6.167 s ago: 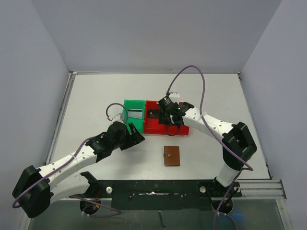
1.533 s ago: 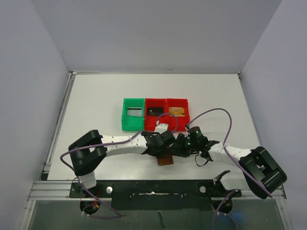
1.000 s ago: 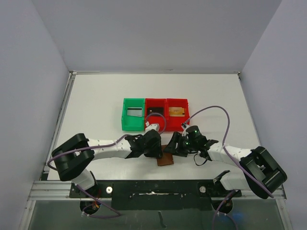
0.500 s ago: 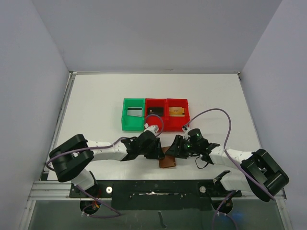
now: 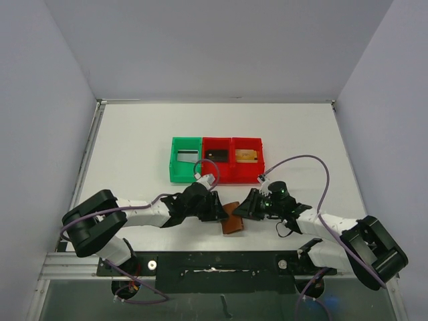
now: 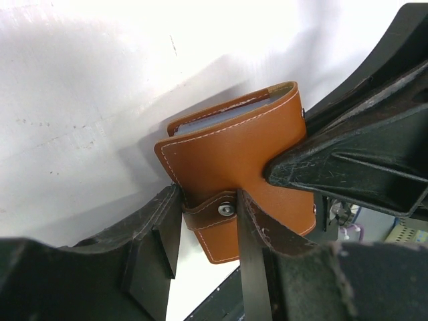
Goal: Take the credit cards out of the card holder
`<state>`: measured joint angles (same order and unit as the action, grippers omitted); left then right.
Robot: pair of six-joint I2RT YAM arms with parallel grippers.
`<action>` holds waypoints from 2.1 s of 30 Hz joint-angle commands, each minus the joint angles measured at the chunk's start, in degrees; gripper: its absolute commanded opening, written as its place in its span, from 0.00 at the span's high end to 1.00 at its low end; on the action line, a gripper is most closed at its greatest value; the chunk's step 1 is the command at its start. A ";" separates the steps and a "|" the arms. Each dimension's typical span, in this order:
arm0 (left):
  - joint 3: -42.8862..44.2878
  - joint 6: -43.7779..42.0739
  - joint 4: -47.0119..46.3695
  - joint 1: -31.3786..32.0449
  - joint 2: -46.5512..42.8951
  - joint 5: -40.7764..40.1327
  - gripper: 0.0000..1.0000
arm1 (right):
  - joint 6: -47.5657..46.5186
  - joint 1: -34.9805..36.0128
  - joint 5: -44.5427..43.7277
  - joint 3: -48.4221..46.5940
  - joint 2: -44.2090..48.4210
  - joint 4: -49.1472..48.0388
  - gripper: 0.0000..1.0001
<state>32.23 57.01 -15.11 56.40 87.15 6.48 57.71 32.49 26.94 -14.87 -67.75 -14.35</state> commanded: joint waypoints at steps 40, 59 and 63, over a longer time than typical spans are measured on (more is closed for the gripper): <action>19.84 -5.07 25.29 5.18 6.66 -9.57 0.46 | 0.11 -2.45 -2.49 -3.63 3.79 5.50 0.91; 17.04 -0.19 39.90 4.14 4.95 -22.71 0.68 | -1.63 -2.61 -3.28 -5.12 3.12 9.33 0.91; 16.73 0.36 41.01 3.59 4.17 -23.87 0.69 | -1.98 -2.60 -3.21 -5.34 2.93 9.82 0.91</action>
<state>51.29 58.24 14.90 62.04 92.38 -9.26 56.90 30.41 23.59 -17.78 -64.82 -4.43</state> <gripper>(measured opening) 0.325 0.183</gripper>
